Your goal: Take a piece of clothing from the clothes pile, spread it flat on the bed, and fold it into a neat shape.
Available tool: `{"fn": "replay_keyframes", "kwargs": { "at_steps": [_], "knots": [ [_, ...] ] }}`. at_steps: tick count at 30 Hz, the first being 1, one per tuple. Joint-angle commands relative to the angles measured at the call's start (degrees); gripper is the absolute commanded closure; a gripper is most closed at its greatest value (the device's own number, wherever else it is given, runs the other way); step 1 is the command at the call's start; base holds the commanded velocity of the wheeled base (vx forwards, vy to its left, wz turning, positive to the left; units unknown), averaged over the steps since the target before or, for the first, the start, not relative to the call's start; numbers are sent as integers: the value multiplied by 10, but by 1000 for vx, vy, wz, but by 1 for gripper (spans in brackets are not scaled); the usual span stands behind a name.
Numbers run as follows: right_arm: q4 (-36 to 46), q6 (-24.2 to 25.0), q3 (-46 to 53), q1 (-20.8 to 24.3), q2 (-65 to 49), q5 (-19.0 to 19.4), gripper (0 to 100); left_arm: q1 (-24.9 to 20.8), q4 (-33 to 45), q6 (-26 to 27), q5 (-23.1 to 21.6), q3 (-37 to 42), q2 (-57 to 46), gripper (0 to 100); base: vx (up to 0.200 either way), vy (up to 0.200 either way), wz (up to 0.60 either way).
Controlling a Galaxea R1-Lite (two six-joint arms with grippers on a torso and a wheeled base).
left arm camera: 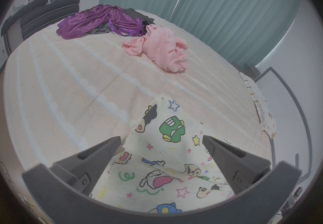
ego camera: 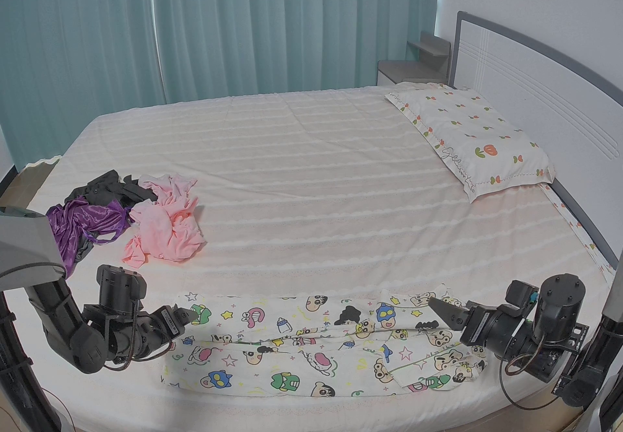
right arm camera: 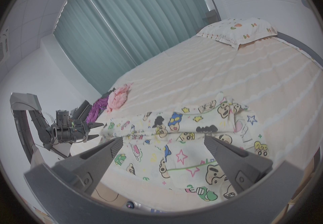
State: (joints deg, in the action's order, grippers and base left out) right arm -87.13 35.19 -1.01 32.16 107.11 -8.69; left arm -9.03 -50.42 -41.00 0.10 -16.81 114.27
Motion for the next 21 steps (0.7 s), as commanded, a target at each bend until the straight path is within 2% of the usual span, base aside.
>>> {"fn": "replay_keyframes", "kwargs": {
  "at_steps": [1, 5, 12, 16, 21],
  "knots": [
    [25, 29, 10, -2, -37, -4, 0, 24, 5, 66, -9, -3, 43, 0, 0, 0, 0],
    [26, 29, 10, 2, -41, -4, 0, 33, 1, 115, -11, -19, 92, 0, 0, 0, 0],
    [26, 28, 10, 2, -37, -4, 0, 26, 0, 123, -12, -57, 152, 0, 0, 0, 0],
    [26, 29, 10, 6, -36, -4, 0, 25, -59, 129, -19, -64, 173, 0, 0, 0, 0],
    [26, 31, 10, 6, -32, -3, 0, 17, -68, 130, -27, -67, 173, 0, 0, 0, 0]
  ]
}}
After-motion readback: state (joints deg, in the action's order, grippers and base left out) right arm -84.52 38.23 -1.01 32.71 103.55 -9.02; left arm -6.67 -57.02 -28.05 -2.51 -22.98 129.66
